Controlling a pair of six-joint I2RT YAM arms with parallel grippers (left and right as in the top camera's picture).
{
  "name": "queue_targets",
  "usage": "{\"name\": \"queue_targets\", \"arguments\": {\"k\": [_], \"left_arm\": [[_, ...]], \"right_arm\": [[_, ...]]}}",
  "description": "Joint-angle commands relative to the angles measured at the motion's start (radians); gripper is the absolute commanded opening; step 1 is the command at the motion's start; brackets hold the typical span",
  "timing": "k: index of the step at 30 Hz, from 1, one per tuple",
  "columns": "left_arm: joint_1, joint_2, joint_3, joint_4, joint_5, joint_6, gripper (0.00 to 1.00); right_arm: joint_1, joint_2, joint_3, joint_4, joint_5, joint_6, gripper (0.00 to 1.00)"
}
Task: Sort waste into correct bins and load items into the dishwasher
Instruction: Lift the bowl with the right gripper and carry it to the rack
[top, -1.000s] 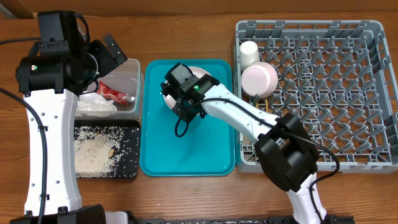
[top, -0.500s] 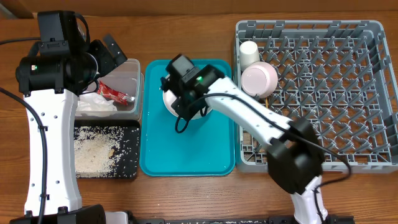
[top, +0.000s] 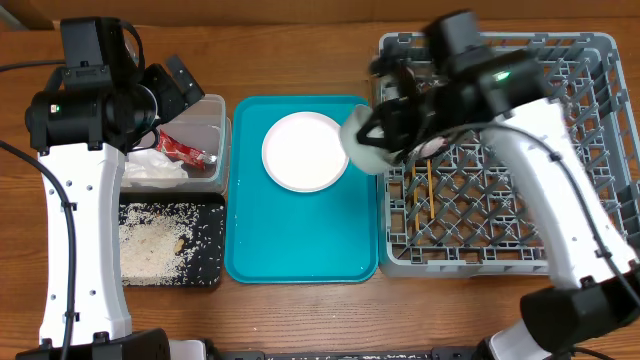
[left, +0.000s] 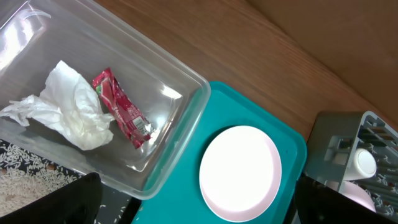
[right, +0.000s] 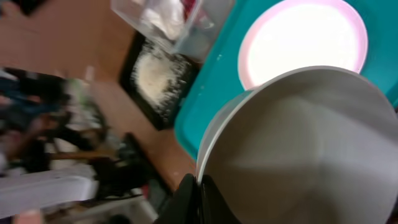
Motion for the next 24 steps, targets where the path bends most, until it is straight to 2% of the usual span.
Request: {"name": "queue_targets", "arguments": {"k": [1,6,9,13,19,24], "left_arm": [[0.002,-0.013,0.019,0.002,0.007,0.013,1.00],[0.002,-0.013,0.019,0.002,0.007,0.013,1.00],[0.002,-0.013,0.019,0.002,0.007,0.013,1.00],[0.002,-0.013,0.019,0.002,0.007,0.013,1.00],[0.002,-0.013,0.019,0.002,0.007,0.013,1.00],[0.002,-0.013,0.019,0.002,0.007,0.013,1.00]], "right_arm": [[-0.118,-0.001,-0.029,-0.034,-0.362,-0.130,0.04],[-0.293,0.000,-0.175,-0.096,-0.606,-0.307,0.04],[-0.381,0.000,-0.323,-0.120,-0.709,-0.420,0.04],[-0.441,0.000,-0.504,-0.105,-0.801,-0.513,0.04],[-0.480,0.003,-0.685,0.017,-0.800,-0.522,0.04],[-0.513,0.010,-0.746,0.087,-0.800,-0.522,0.04]]}}
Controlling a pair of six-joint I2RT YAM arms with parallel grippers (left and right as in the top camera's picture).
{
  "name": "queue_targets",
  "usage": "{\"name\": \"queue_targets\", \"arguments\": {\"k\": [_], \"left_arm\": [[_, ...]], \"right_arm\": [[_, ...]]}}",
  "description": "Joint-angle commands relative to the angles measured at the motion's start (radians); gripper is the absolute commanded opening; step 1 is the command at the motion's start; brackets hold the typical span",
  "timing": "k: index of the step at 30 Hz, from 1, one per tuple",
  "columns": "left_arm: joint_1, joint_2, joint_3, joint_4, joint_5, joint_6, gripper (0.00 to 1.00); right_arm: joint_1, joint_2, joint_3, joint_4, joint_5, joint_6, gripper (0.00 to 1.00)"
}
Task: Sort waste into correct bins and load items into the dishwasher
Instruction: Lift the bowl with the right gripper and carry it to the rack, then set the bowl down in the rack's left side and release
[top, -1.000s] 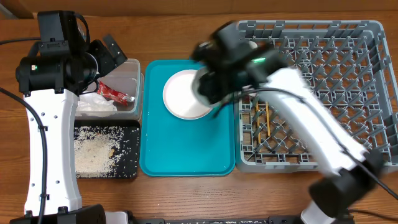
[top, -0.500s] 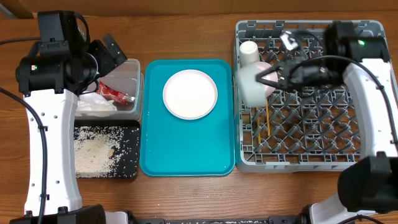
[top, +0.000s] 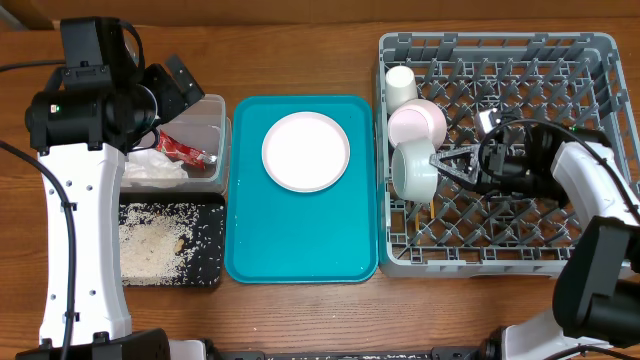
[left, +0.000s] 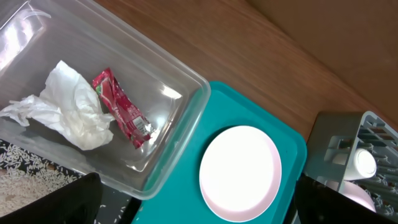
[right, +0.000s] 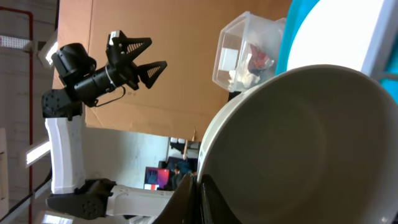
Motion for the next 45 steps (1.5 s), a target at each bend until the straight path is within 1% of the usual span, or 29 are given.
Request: {"name": "queue_targets", "arguments": {"k": [1,4,11,12,16,19,27,35,45], "left_arm": [[0.002,-0.013,0.019,0.002,0.007,0.013,1.00],[0.002,-0.013,0.019,0.002,0.007,0.013,1.00],[0.002,-0.013,0.019,0.002,0.007,0.013,1.00],[0.002,-0.013,0.019,0.002,0.007,0.013,1.00],[0.002,-0.013,0.019,0.002,0.007,0.013,1.00],[0.002,-0.013,0.019,0.002,0.007,0.013,1.00],[0.002,-0.013,0.019,0.002,0.007,0.013,1.00],[0.002,-0.013,0.019,0.002,0.007,0.013,1.00],[0.002,-0.013,0.019,0.002,0.007,0.013,1.00]], "right_arm": [[-0.033,0.005,-0.032,0.040,-0.062,-0.036,0.04],[-0.049,0.005,-0.058,0.073,-0.055,-0.034,0.04],[-0.055,0.006,-0.081,0.080,-0.063,-0.032,0.04],[-0.056,0.006,-0.080,0.084,-0.062,-0.017,0.04],[-0.071,0.005,-0.076,0.188,-0.063,0.173,0.04],[-0.073,0.005,-0.076,0.214,-0.062,0.233,0.04],[-0.050,0.005,-0.061,0.145,-0.063,0.235,0.04],[-0.022,0.005,0.023,0.085,-0.063,0.235,0.04],[0.006,0.005,0.038,0.100,-0.062,0.207,0.04]]}}
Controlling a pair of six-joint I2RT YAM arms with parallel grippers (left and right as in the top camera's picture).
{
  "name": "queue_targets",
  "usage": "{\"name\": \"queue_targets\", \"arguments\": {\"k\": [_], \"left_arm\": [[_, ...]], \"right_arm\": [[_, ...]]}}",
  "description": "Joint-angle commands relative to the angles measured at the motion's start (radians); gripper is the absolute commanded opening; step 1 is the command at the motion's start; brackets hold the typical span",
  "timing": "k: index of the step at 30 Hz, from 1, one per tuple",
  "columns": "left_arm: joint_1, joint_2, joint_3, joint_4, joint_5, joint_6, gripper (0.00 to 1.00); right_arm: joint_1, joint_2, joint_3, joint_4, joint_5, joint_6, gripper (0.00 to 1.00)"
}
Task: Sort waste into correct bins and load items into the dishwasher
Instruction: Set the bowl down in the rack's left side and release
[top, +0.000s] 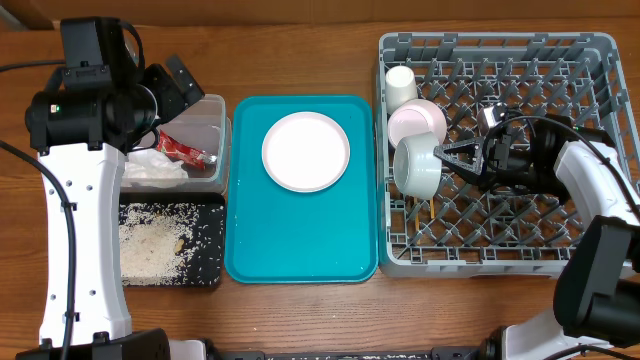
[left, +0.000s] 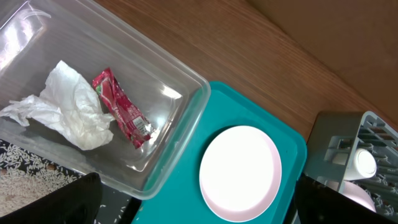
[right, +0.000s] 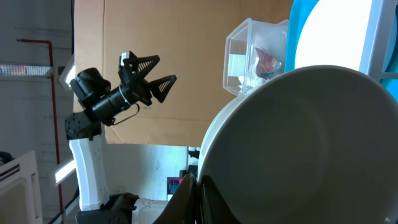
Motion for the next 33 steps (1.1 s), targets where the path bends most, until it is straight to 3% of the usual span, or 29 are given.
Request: {"name": "queue_targets", "arguments": {"k": [1,10,33], "left_arm": [[0.002,-0.013,0.019,0.002,0.007,0.013,1.00],[0.002,-0.013,0.019,0.002,0.007,0.013,1.00],[0.002,-0.013,0.019,0.002,0.007,0.013,1.00]], "right_arm": [[0.020,0.003,0.022,0.002,-0.035,-0.024,0.04],[0.084,0.003,0.019,0.003,-0.035,-0.064,0.04],[-0.055,0.004,-0.128,0.141,-0.026,-0.081,0.07]]}}
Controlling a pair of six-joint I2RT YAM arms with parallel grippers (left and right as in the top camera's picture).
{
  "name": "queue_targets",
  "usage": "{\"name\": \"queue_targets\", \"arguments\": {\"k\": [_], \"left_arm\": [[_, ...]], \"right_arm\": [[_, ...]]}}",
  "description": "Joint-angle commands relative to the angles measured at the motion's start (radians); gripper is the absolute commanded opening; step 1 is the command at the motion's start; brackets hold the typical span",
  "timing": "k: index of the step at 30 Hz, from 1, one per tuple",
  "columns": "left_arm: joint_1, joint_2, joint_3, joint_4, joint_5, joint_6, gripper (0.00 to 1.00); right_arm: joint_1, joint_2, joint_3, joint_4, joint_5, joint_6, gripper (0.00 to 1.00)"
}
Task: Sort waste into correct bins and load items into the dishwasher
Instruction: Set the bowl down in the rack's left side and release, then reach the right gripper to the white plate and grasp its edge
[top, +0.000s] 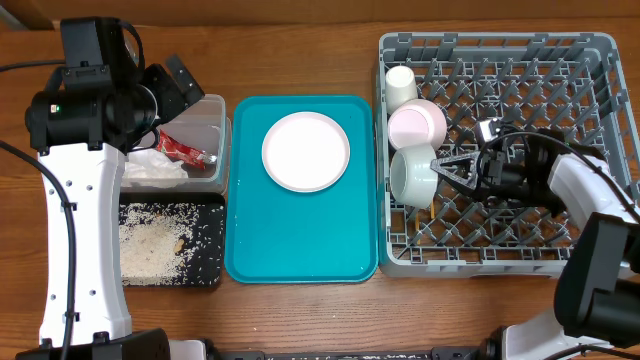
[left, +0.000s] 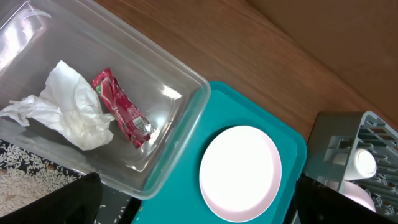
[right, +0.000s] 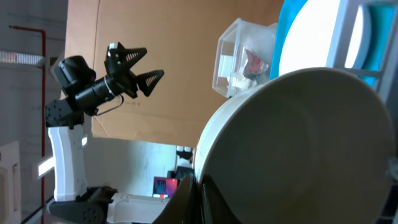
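A pale bowl (top: 409, 176) stands on edge in the left column of the grey dishwasher rack (top: 560, 250), just below a pink bowl (top: 417, 122) and a white cup (top: 400, 84). My right gripper (top: 447, 165) is shut on its rim; in the right wrist view the bowl (right: 298, 149) fills the frame, with the fingers (right: 189, 199) pinching its edge. A white plate (top: 306, 150) lies on the teal tray (top: 300, 250). My left gripper (top: 178, 84) hangs open over the clear bin (top: 215, 110), holding nothing.
The clear bin (left: 186, 106) holds a crumpled tissue (left: 74, 112) and a red wrapper (left: 121, 112). A black tray with rice (top: 165, 245) sits in front of it. Yellow chopsticks (top: 430, 205) lie in the rack beneath the bowl.
The bowl has settled a little lower and to the left in the rack, more on edge, with my right gripper still shut on it. The left arm has not moved.
My right gripper first held the bowl in the air over the tray's right edge beside the plate. Then the bowl was in the rack's left column under the pink bowl. It has shifted slightly there while still gripped. The left gripper stayed open above the clear bin.
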Motion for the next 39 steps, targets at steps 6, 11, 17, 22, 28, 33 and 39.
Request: {"name": "queue_targets", "arguments": {"k": [6,11,17,22,28,33,39], "left_arm": [[0.002,-0.013,0.019,0.002,0.007,0.014,1.00],[0.002,-0.013,0.019,0.002,0.007,0.014,1.00],[0.002,-0.013,0.019,0.002,0.007,0.014,1.00],[0.002,-0.013,0.019,0.002,0.007,0.014,1.00],[0.002,-0.013,0.019,0.002,0.007,0.013,1.00],[0.002,-0.013,0.019,0.002,0.007,0.014,1.00],[0.002,-0.013,0.019,0.002,0.007,0.014,1.00]], "right_arm": [[-0.115,0.004,-0.005,0.012,0.005,-0.003,0.24],[-0.151,0.004,-0.005,0.024,0.056,-0.002,0.44],[-0.172,0.004,-0.005,0.032,0.087,0.002,0.52],[-0.227,0.004,-0.003,0.114,0.096,0.171,0.52],[-0.263,0.002,0.094,0.149,0.203,0.353,0.46],[-0.209,-0.012,0.270,0.140,0.472,0.513,0.45],[0.007,-0.029,0.524,0.100,0.837,0.578,0.46]]}}
